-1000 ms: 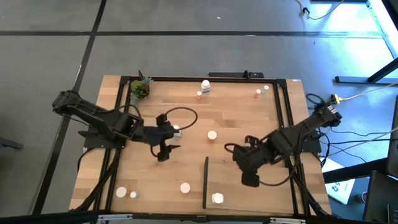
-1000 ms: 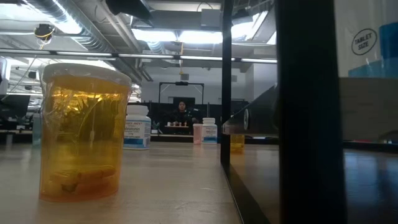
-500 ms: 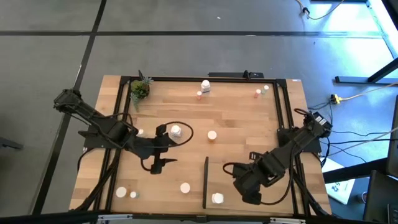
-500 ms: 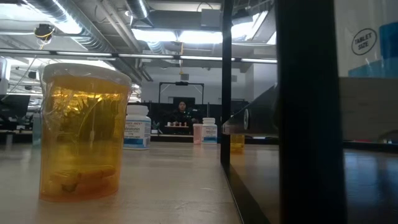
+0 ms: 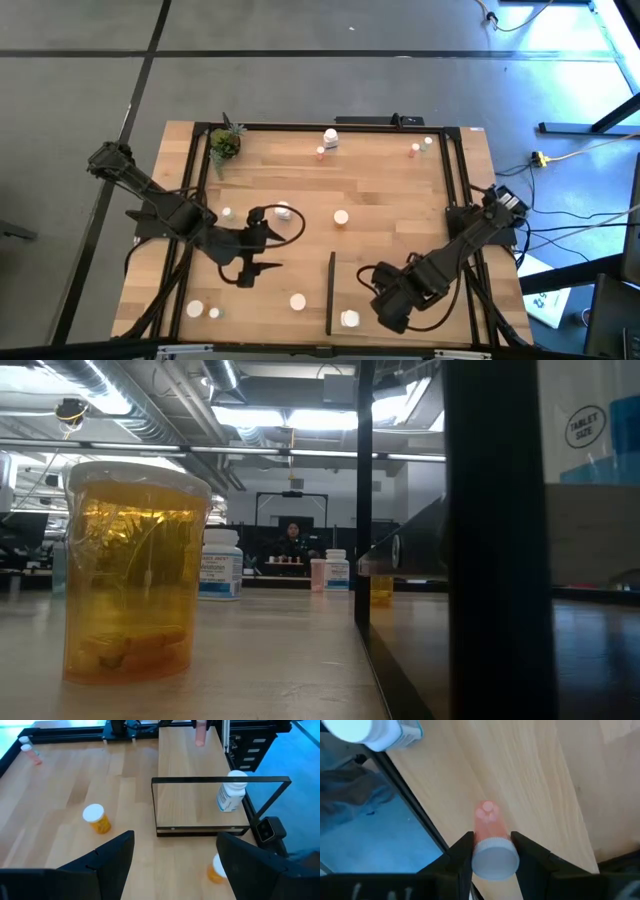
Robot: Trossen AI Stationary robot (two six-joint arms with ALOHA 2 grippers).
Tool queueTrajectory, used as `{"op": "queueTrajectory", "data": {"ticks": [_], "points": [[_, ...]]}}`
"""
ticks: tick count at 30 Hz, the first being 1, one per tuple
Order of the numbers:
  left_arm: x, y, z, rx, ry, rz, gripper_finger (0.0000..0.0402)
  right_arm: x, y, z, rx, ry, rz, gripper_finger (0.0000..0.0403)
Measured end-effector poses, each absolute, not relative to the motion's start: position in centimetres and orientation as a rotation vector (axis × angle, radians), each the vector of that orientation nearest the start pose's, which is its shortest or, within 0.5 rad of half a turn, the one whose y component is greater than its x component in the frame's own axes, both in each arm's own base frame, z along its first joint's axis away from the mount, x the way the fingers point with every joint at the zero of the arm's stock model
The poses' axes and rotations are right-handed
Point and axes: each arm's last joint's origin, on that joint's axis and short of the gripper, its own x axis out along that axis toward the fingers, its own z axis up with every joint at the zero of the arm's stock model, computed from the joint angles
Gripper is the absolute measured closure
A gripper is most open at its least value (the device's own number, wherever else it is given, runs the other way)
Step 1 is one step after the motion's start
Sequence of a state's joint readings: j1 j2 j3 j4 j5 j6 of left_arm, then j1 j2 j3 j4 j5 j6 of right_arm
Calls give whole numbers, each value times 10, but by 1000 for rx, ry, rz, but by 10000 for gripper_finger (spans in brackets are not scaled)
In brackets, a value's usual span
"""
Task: Pick and place medicine bottles onto shelf by color
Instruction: Put the middle right pink pill bottle on the shelf
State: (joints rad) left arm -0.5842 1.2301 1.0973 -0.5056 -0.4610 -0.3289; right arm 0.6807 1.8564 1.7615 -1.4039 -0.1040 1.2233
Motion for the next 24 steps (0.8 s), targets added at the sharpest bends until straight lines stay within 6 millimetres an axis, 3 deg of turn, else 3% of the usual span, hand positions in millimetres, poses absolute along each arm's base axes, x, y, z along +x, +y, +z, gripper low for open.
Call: {"op": "queueTrajectory", "data": {"ticks": [12, 24], "points": [[216, -140, 324, 17, 557, -51, 124, 273, 227, 294, 662, 1548, -462, 281], [216, -140, 324, 18, 557, -51, 124, 283, 235, 289, 758, 1487, -443, 281]]}}
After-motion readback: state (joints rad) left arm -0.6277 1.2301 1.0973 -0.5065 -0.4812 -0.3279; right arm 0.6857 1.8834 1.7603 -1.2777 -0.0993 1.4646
